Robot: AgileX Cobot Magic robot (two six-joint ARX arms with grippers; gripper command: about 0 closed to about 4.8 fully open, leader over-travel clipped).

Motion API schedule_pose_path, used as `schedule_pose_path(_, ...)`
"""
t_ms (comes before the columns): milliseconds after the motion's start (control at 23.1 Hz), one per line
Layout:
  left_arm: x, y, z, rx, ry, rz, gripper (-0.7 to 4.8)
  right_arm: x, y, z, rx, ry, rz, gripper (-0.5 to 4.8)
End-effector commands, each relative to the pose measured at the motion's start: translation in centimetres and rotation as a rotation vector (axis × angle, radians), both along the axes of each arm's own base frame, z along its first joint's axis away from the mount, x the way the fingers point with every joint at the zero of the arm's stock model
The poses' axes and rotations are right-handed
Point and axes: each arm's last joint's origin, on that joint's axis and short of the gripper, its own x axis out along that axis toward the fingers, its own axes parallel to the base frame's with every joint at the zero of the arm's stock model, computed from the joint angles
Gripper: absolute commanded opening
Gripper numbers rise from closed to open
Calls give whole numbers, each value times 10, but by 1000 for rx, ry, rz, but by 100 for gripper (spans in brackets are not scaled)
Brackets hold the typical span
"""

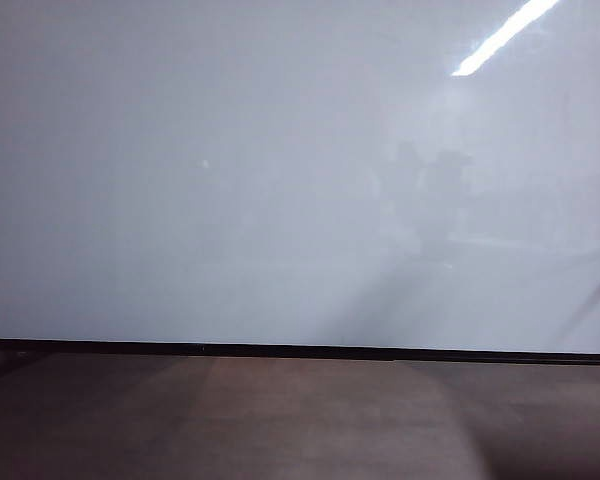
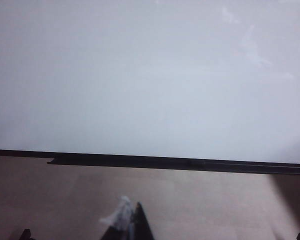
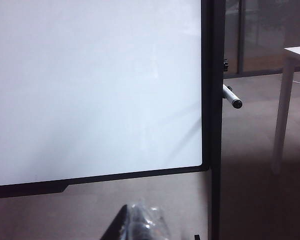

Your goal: Reach to the right to find the marker pen, pick it up, and write the number 0 on the whiteboard.

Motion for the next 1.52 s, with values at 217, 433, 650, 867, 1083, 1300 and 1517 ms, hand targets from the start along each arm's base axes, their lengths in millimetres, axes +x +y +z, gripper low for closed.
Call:
schedule_pose_path(217,0,0,-1,1,17,2,-5,0,0,-6,1,72,-1,13)
schedule_pose_path(433,-5,0,7,-16,118,-7,-5,-11,1,30,60,20,6,395)
schedule_pose_path(650,-18,0,59,-99,19,-26,-5,-35,2,103,-91,-122,-9,479)
schedule_pose_path(867,-7,-7,114,-115,-3,-266,-5,-25,2,162,-98,-233,4,479)
schedule_pose_path(1083,26,-17,198,-119,-57,-407,-5,6,-2,210,-138,-232,-15,479)
schedule_pose_path(1300,50,-58,258,-48,-80,-484,-5,40,-22,202,-153,-139,-39,479)
schedule_pose_path(1517,75,-128,264,206,58,-562,-5,88,-60,179,-115,-77,-79,479)
